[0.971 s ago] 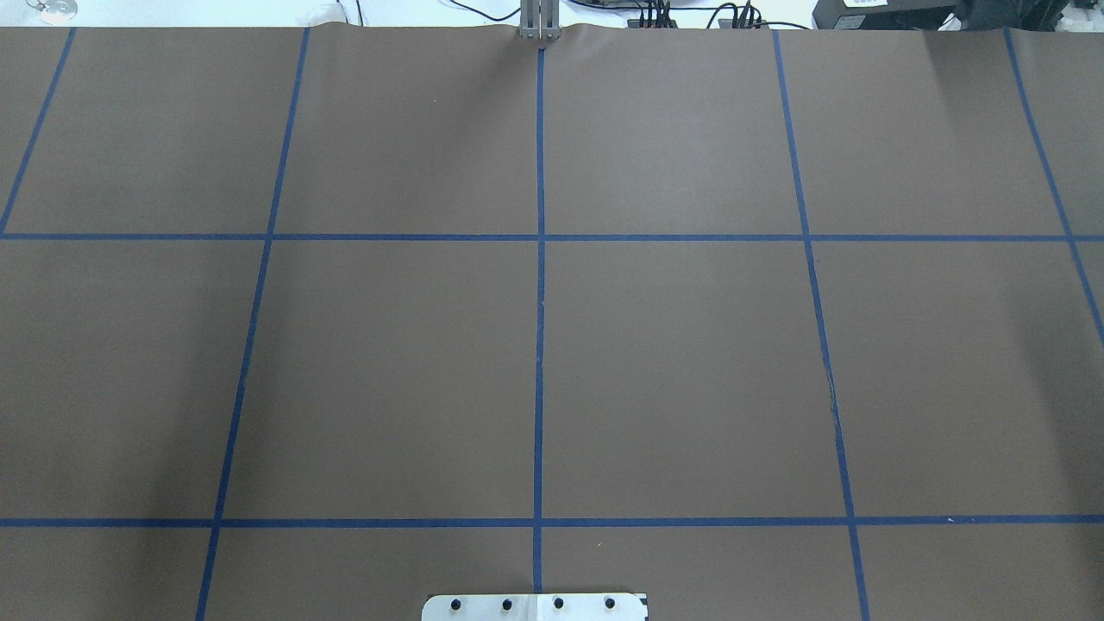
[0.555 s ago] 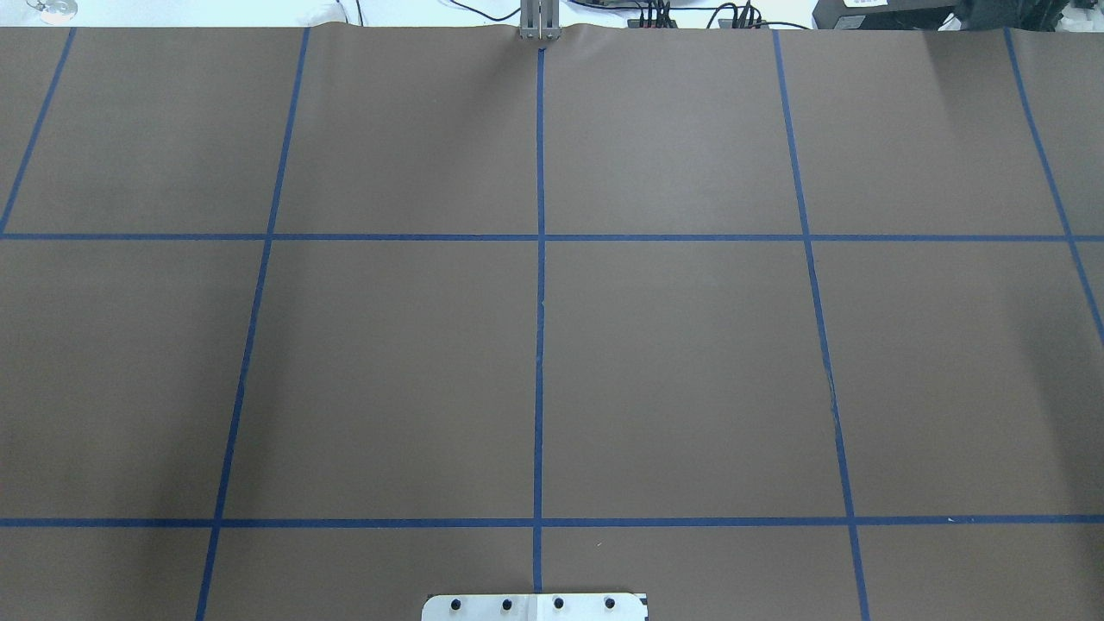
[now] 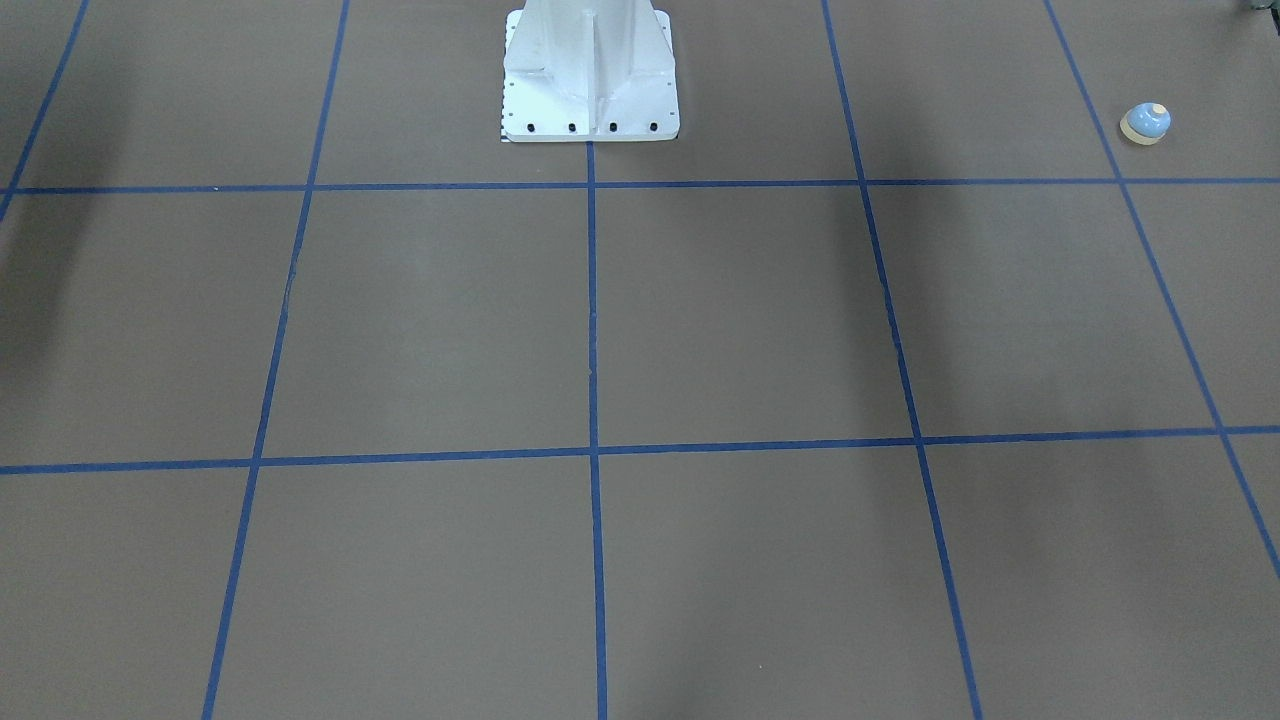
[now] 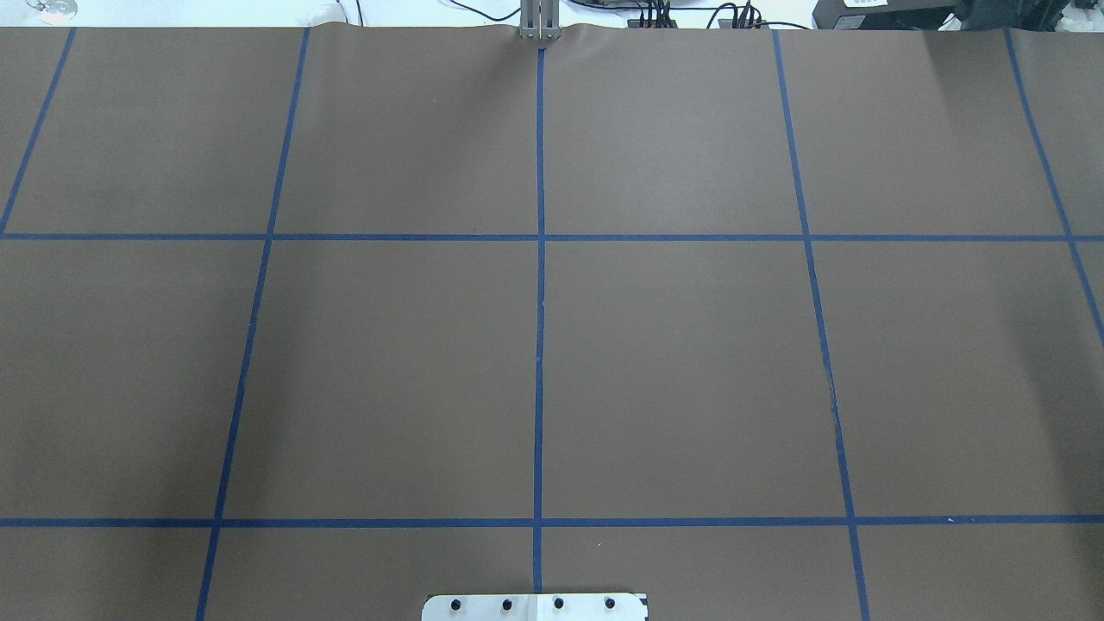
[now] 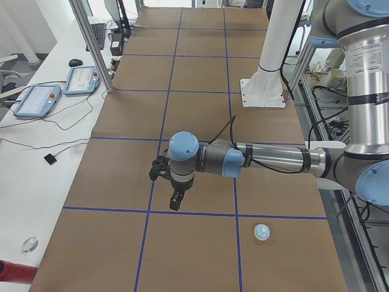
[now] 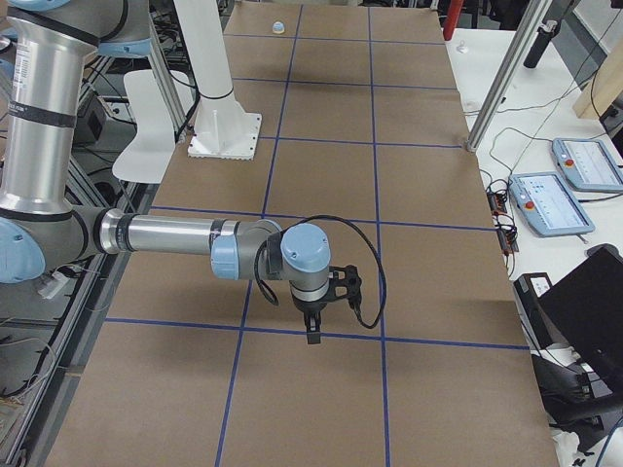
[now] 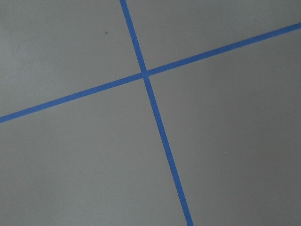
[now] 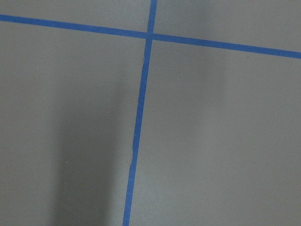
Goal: Place and press bell with both arms
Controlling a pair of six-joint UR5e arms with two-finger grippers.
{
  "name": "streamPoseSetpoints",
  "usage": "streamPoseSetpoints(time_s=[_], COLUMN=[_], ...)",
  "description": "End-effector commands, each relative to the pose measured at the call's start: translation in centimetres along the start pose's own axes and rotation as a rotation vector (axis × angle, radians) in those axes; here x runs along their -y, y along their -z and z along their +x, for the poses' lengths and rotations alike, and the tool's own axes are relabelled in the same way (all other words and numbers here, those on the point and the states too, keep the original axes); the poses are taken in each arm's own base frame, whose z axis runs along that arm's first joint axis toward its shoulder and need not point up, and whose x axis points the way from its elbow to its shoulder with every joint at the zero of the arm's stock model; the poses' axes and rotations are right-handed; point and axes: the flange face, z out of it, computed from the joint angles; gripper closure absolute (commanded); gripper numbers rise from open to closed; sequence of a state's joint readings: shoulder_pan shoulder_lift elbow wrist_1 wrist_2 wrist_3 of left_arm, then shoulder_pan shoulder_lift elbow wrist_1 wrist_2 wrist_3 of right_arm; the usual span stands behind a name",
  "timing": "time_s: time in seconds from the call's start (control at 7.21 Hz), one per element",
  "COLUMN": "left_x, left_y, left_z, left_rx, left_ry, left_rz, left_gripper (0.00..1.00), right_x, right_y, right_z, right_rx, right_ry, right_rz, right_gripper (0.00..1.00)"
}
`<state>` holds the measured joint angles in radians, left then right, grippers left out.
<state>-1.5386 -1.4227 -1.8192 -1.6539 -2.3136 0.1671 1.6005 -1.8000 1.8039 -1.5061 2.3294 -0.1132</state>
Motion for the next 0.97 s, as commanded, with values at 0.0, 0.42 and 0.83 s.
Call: streamPoseSetpoints(time_s=[0.0,0.42,0.83], left_x=[3.0,7.1,7.4], left_y=[1.7,2.9,2.2], left_z=[1.0,1.5,0.8], left_rx=[0.007,0.016,0.014], left_ry=[-0.041,-0.045,-0.03], left_rz=[0.046,0.095,0.1], left_gripper=[0.0,0.0,0.0], right_x=[1.5,3.1,3.0], right_y=[1.2,2.3,1.9], right_z=[-0.8,-1.8,-1.4], right_rx=[-0.016,-0.007,-0.012], right_ry=[0.073,0.128,0.143], right_rz=[0.085,0.153,0.147], right_gripper=[0.0,0.0,0.0])
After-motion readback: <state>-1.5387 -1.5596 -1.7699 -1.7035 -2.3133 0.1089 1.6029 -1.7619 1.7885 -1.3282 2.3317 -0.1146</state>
